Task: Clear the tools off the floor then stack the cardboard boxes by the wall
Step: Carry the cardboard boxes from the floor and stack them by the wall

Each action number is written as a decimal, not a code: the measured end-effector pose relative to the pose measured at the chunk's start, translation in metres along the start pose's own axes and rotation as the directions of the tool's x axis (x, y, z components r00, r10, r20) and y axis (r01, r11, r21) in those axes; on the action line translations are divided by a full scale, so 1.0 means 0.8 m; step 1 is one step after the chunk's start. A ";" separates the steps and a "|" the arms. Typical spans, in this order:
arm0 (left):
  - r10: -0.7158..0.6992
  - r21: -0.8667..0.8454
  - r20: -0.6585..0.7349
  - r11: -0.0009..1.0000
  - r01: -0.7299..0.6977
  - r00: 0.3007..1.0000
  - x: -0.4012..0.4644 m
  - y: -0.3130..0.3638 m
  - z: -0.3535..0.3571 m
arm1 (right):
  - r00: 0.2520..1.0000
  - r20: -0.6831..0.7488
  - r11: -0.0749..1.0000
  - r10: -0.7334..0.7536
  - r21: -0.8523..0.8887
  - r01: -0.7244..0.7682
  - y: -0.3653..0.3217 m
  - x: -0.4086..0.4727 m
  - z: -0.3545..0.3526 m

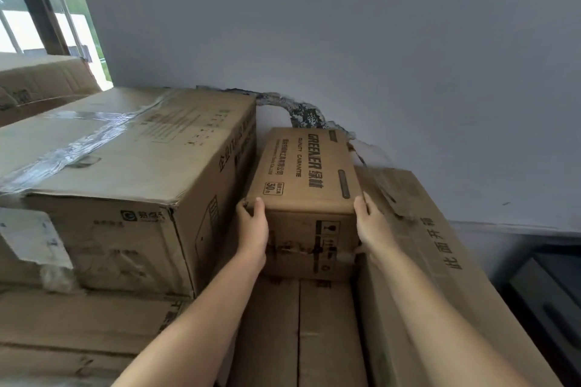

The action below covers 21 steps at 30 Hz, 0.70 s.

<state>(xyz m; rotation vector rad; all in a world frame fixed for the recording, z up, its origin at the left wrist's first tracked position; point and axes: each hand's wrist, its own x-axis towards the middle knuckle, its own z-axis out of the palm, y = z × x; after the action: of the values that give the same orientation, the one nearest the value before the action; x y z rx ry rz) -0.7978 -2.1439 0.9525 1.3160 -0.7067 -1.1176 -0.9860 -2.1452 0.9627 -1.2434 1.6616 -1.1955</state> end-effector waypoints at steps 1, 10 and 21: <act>-0.007 -0.002 0.005 1.000 0.007 1.000 -0.001 0.000 0.000 | 1.000 0.013 1.000 0.014 0.004 -0.014 0.000 0.000 0.000; 0.077 0.032 0.062 0.996 -0.079 0.995 -0.058 0.013 -0.036 | 0.972 -0.001 0.942 -0.235 -0.246 0.227 0.008 -0.085 -0.037; 0.099 0.310 0.716 0.841 -0.442 0.691 -0.180 -0.037 -0.206 | 0.959 -0.011 0.913 -0.285 -0.308 0.268 0.101 -0.363 -0.044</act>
<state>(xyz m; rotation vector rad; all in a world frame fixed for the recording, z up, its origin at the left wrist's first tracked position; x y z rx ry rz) -0.7052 -1.9454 0.9221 1.0937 -1.7711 -1.2126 -0.9638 -1.8484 0.9026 -1.6973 1.8034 -1.1755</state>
